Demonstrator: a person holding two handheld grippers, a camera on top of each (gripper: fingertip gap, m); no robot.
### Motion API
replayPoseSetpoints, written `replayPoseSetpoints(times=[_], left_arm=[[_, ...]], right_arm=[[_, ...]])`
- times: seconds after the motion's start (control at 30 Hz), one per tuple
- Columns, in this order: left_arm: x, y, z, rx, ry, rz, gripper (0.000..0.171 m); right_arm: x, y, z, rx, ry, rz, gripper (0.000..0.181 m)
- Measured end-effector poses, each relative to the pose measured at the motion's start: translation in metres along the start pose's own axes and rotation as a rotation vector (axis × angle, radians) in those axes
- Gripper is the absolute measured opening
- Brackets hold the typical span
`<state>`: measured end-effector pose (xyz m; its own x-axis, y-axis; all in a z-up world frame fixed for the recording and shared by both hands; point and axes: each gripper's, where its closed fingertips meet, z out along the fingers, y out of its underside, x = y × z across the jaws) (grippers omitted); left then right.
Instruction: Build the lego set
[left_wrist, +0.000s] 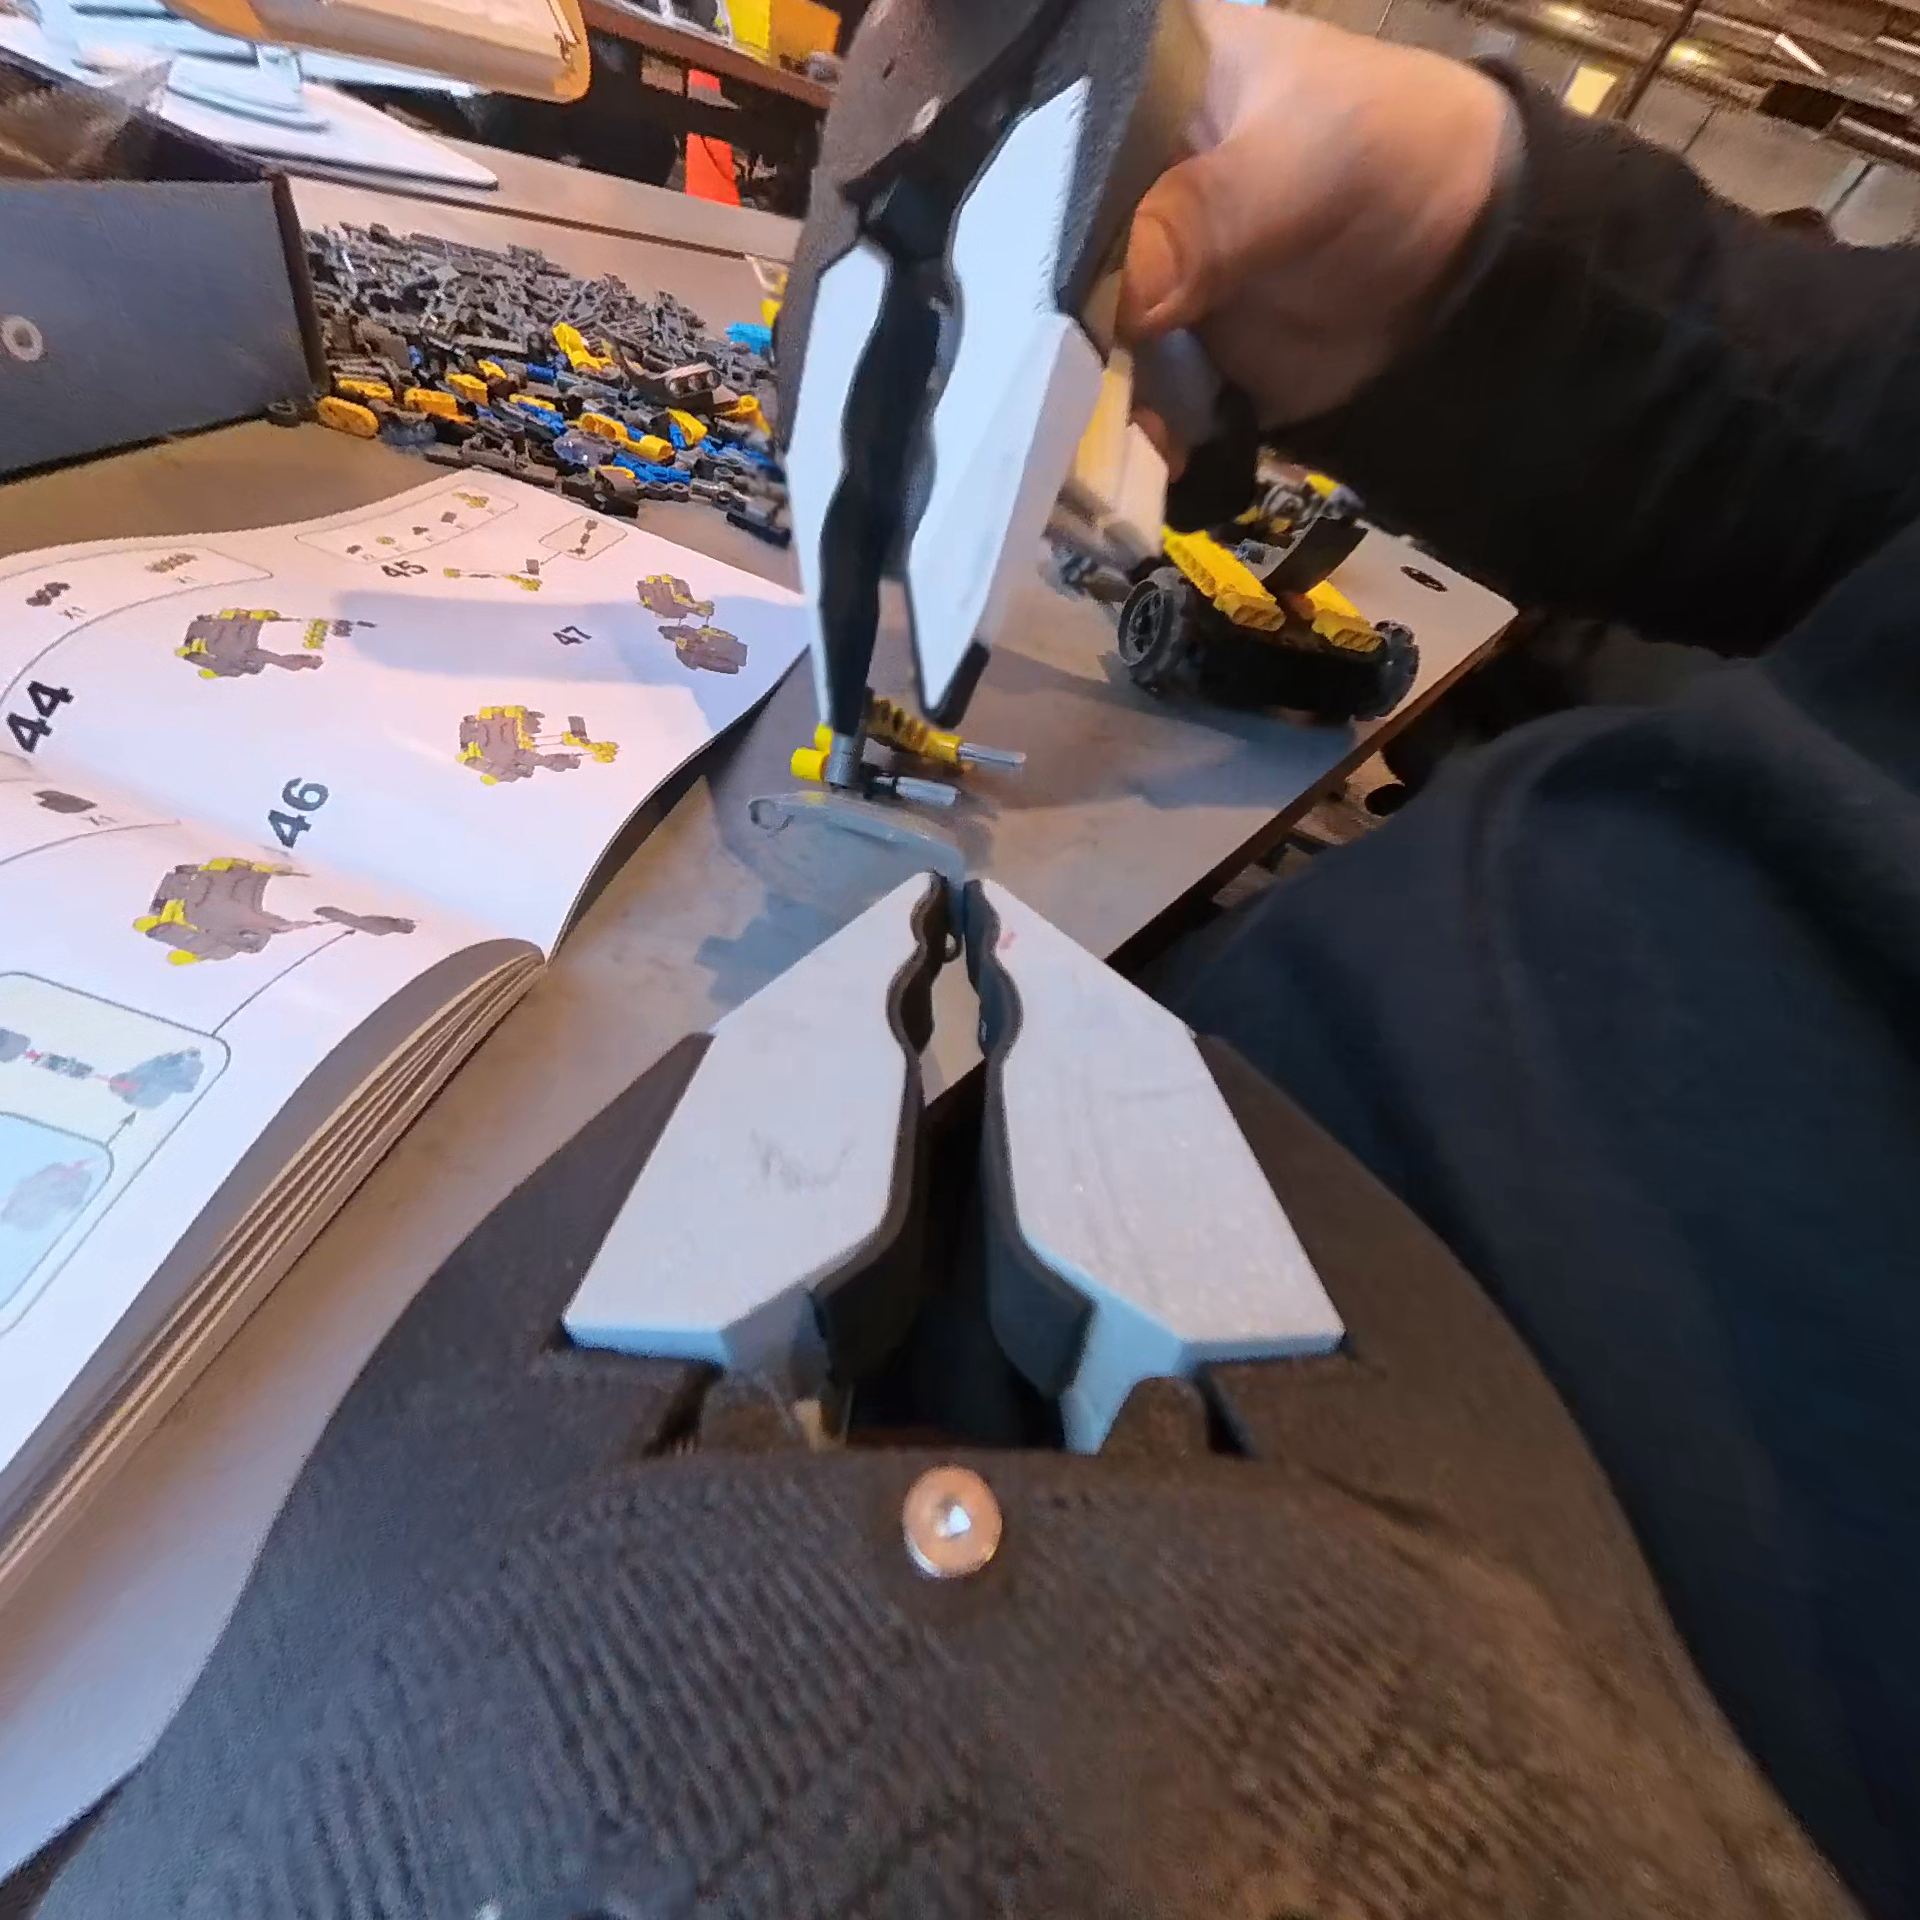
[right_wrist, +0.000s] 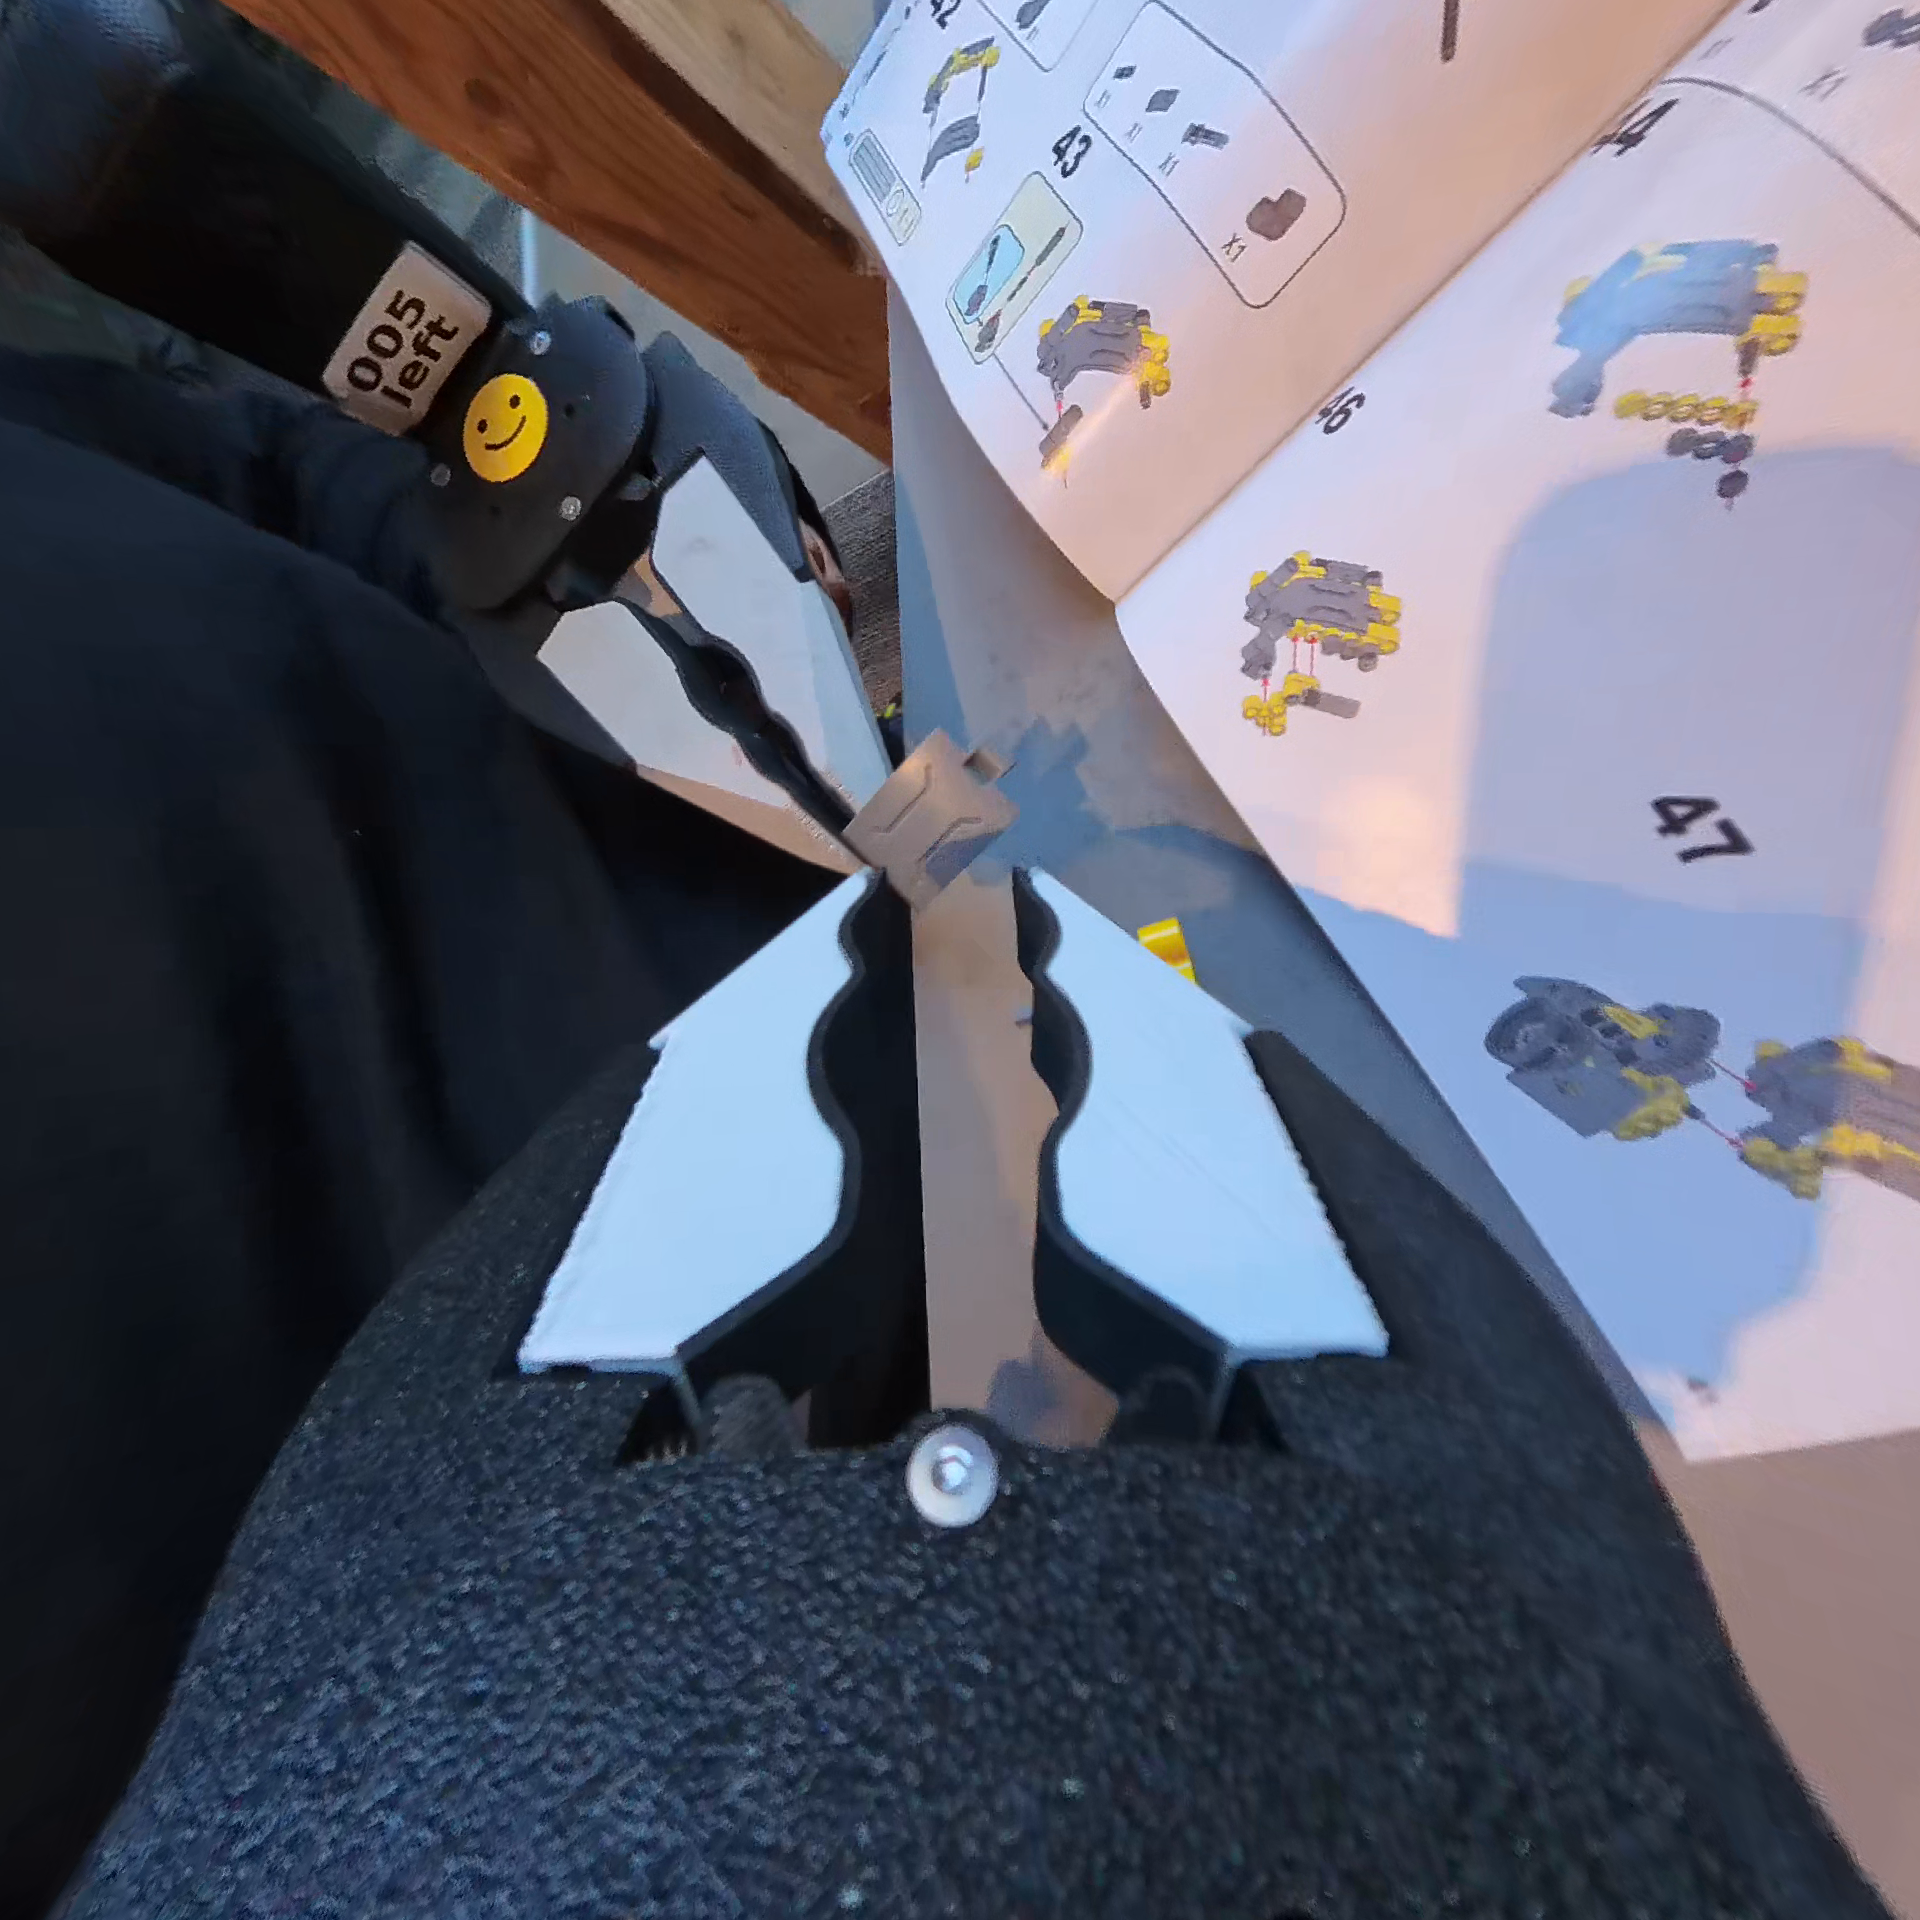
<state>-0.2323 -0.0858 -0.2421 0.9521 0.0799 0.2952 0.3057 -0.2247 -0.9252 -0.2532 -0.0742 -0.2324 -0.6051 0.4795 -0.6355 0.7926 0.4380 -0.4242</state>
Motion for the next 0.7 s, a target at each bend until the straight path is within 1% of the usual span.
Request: replayPoseSetpoints(times=[0.1,0.2,0.3,0.43,0.5,0.57,0.7], left_arm=[[-0.002,0.006,0.002,-0.026,0.001,-0.039,0.001],[-0.001,0.014,0.006,-0.053,0.018,-0.078,0.001],[0.0,0.016,0.009,-0.054,0.029,-0.091,0.001],[0.0,0.015,0.01,-0.04,0.045,-0.117,0.002],[0.0,0.016,0.009,-0.038,0.06,-0.14,0.002],[0.0,0.016,0.009,-0.039,0.062,-0.146,0.002],[-0.002,0.019,0.006,-0.066,0.021,-0.109,0.005]], right_arm=[[-0.004,0.002,-0.006,0.021,0.047,-0.016,0.025],[0.0,0.006,-0.012,0.049,0.135,-0.048,0.025],[0.005,0.006,-0.021,0.111,0.216,-0.073,0.024],[0.006,0.003,-0.038,0.237,0.267,-0.073,0.023],[0.007,0.007,-0.045,0.287,0.29,-0.062,0.023],[0.006,0.014,-0.046,0.313,0.294,-0.044,0.023],[-0.003,0.024,-0.043,0.358,0.307,-0.043,0.023]])
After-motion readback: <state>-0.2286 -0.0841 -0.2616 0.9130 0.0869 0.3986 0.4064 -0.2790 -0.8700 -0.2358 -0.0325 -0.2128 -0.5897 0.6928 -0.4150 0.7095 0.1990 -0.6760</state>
